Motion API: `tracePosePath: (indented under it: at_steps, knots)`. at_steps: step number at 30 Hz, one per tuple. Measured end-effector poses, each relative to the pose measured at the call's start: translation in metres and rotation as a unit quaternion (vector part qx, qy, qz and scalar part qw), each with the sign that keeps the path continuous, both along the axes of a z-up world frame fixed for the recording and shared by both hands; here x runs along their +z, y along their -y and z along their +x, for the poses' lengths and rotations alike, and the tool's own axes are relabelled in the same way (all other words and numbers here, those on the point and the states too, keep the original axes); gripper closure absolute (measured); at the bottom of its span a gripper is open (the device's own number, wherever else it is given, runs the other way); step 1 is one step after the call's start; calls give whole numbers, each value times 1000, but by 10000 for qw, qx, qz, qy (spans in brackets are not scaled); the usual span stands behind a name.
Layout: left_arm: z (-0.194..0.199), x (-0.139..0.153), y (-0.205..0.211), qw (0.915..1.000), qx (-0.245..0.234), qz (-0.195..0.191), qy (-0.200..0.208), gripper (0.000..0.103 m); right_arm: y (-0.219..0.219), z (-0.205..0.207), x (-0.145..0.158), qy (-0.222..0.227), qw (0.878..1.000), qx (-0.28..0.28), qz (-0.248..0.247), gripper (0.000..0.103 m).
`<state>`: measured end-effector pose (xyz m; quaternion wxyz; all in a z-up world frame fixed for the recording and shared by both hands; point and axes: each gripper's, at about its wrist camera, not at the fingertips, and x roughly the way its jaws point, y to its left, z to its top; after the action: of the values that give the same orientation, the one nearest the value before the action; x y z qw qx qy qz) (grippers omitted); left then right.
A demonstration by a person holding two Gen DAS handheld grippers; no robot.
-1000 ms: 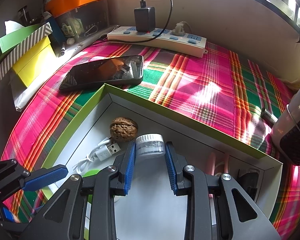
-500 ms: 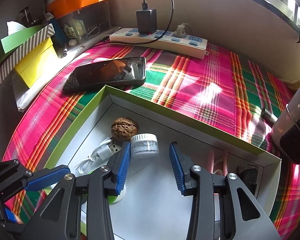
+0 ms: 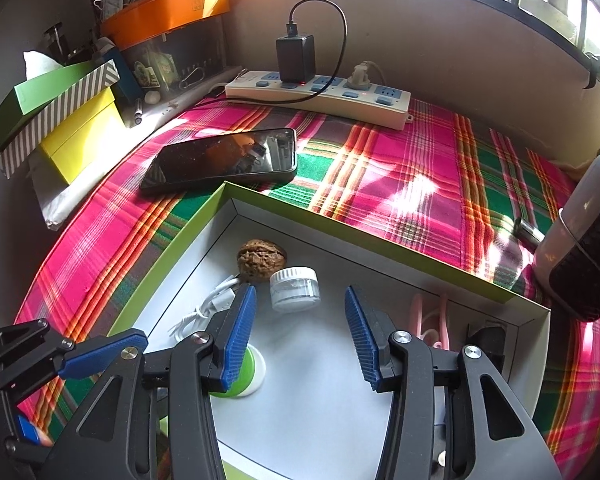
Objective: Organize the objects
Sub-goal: 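Open the right gripper to release the jar while the left gripper releases the knobbed item, then withdraw and reach the left gripper toward the pink-teal item while the right gripper approaches the walnut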
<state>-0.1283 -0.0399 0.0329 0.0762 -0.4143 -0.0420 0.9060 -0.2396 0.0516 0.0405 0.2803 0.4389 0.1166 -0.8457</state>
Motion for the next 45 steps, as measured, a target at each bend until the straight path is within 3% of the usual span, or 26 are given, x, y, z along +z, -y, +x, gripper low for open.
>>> tracePosePath:
  at_steps: [14,26,45]
  knots:
    - [15,9,6,9999,115,17,-75,65,-17,26,19,-246,9994,-164,-202,55]
    - [40,19,7,9993,175,148,-279,65,-59,65,30,-518,9959,-609,-421,55]
    - [61,12,-9,9993,-106,320,-166,65,-110,122,11,-562,9932,-930,-412,55]
